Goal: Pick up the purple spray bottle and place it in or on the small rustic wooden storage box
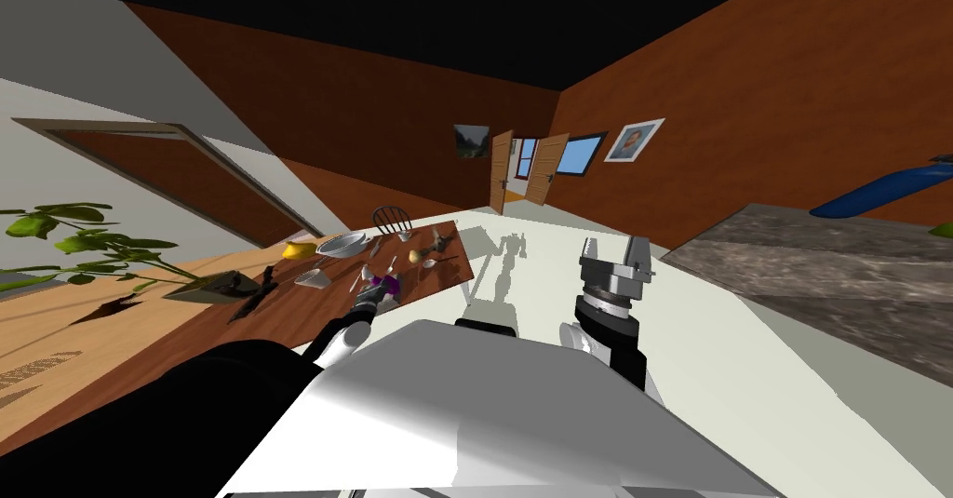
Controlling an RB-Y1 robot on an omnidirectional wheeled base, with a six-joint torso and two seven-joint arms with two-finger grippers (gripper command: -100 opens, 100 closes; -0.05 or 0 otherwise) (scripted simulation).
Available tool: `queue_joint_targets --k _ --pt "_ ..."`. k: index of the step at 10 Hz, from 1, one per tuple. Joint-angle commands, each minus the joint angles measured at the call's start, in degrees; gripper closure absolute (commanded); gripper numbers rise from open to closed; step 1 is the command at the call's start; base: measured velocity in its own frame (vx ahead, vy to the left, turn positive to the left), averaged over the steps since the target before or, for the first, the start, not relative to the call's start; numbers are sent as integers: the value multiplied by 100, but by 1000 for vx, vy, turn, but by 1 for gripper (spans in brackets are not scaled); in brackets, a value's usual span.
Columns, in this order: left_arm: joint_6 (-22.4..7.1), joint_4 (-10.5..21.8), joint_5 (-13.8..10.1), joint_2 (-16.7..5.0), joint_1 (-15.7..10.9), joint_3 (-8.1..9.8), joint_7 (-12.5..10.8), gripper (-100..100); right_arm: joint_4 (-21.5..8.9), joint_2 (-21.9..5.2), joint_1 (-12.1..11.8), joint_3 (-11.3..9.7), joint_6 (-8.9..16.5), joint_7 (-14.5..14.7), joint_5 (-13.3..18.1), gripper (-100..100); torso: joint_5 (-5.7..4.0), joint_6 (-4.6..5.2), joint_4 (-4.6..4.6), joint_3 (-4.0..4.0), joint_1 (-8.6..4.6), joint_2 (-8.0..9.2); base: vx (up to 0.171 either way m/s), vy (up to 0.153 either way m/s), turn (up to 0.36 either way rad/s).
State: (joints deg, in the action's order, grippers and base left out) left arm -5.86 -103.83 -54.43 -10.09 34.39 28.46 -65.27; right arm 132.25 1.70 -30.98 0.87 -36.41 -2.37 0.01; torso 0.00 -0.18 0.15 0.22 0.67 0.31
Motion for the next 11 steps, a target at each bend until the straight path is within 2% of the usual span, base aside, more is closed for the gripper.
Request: queue_joint_targets --k 1,3,4,5,6,10,11 --pt "-178 -165 55 -64 11 26 48 100 0 0 0 0 0 0 0 0 0 0 0 0 0 0 -49 113 23" --pt "-466 -421 161 -217 -20 64 120 100 0 0 0 0 0 0 0 0 -1 4 0 3 11 6 -54 156 28" --pt "-541 -486 191 -263 -31 72 140 100 0 -1 0 0 0 0 0 0 -1 5 0 4 21 9 -71 173 17" --pt "-486 -425 163 -237 -41 83 108 100 0 -1 0 0 0 0 0 0 0 7 0 6 24 13 -30 79 -6" --pt "-510 -436 170 -247 -49 97 111 -100 0 0 0 0 0 0 0 0 -1 9 -4 -1 -7 3 -6 17 -1" --pt "-507 -434 169 -247 -48 97 111 -100 0 1 0 -1 0 0 0 0 -11 10 -8 -11 -46 -14 -1 2 0" --pt "-508 -430 169 -246 -44 99 110 0 0 1 0 -1 0 0 0 0 -14 13 -7 -10 -51 -15 0 0 0"
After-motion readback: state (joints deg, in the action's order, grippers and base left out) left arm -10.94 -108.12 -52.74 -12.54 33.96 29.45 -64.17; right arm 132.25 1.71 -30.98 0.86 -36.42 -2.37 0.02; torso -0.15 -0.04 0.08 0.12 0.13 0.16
